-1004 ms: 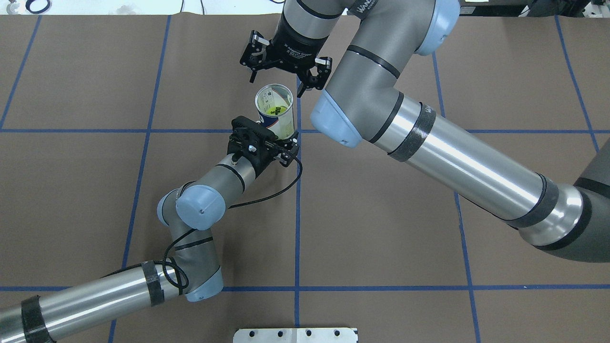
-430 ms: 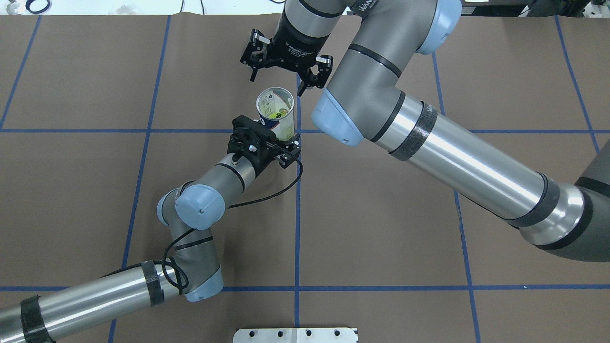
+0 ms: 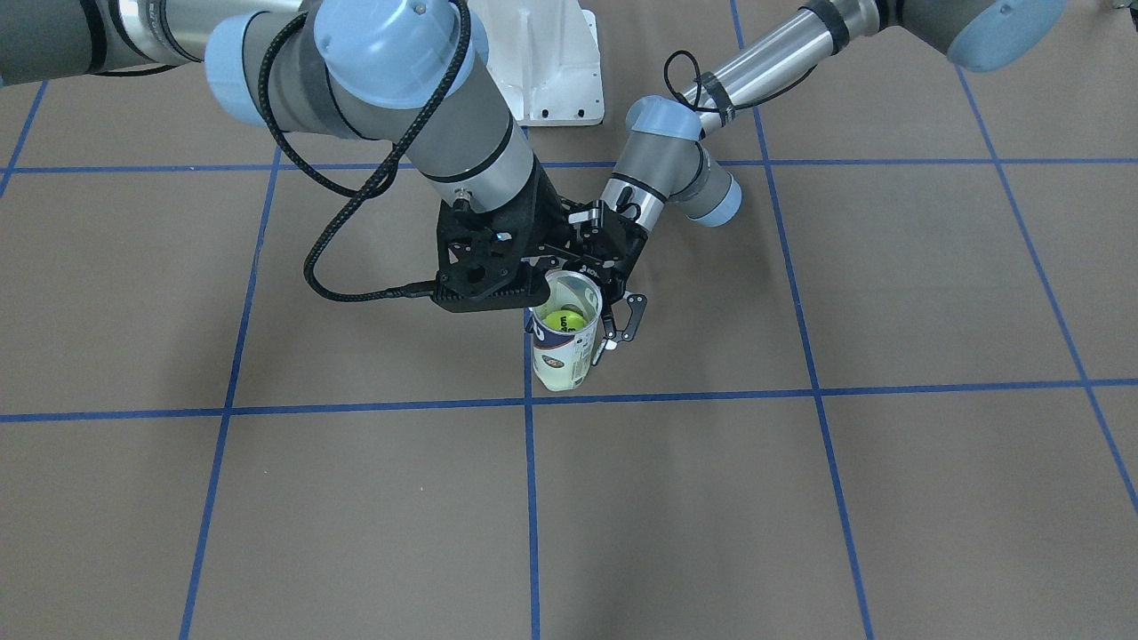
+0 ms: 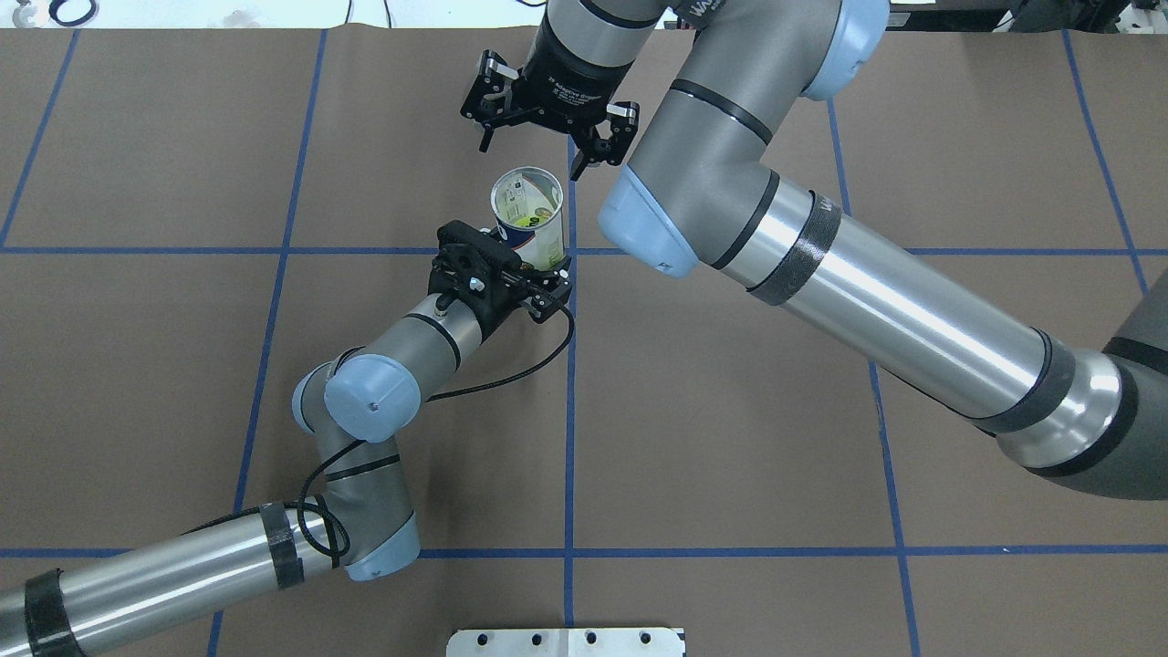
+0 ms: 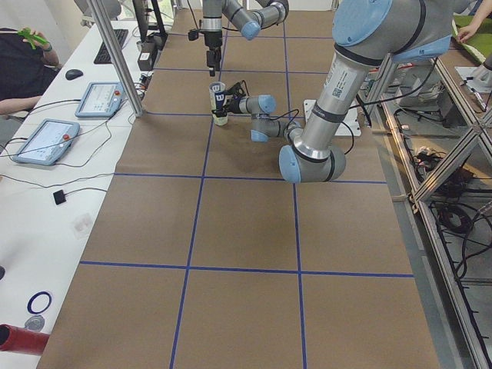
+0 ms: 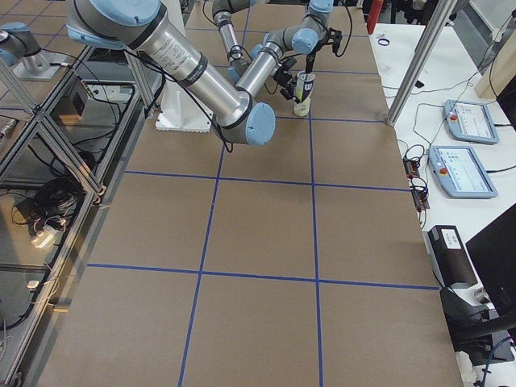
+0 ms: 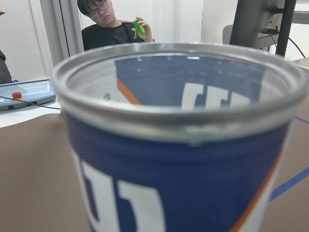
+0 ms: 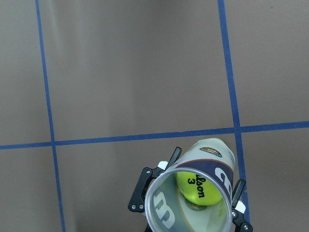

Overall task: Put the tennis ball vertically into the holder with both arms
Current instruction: 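Hold the right gripper above the can while the left keeps holding it, then open the left gripper and pull it back from the can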

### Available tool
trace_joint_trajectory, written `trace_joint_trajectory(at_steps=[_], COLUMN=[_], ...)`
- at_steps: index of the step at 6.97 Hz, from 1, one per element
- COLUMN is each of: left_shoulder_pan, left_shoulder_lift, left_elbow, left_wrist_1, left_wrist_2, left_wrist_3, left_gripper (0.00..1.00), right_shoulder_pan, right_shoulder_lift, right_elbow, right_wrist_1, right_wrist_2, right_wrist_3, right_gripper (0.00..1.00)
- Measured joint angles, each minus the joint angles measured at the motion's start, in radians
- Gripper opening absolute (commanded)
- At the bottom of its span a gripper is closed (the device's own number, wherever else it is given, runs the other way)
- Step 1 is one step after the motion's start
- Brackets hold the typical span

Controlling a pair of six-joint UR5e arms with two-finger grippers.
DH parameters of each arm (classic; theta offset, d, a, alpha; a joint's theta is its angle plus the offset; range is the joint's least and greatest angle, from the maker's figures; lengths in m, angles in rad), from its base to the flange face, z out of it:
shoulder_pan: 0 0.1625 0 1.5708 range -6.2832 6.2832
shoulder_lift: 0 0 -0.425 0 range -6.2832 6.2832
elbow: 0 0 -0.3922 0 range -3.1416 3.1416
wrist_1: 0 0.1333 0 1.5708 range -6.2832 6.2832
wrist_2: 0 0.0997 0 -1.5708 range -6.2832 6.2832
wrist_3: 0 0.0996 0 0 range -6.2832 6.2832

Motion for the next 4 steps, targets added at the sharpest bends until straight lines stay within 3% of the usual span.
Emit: trace_joint_trajectory(at_steps=[4], left_shoulder_pan=[0.022], left_shoulder_lift=[0.048], left_elbow=[-0.051], left_wrist_1=[0.009], left_wrist_2=[0.000], left_wrist_3=[-0.001], left_gripper=[0.99], right_shoulder_pan=[0.019], right_shoulder_lift=[-0.008], right_elbow=[0.004], right_wrist_1=[0.003], right_wrist_2=[0.005], right_wrist_3=[-0.008], right_gripper=[1.00])
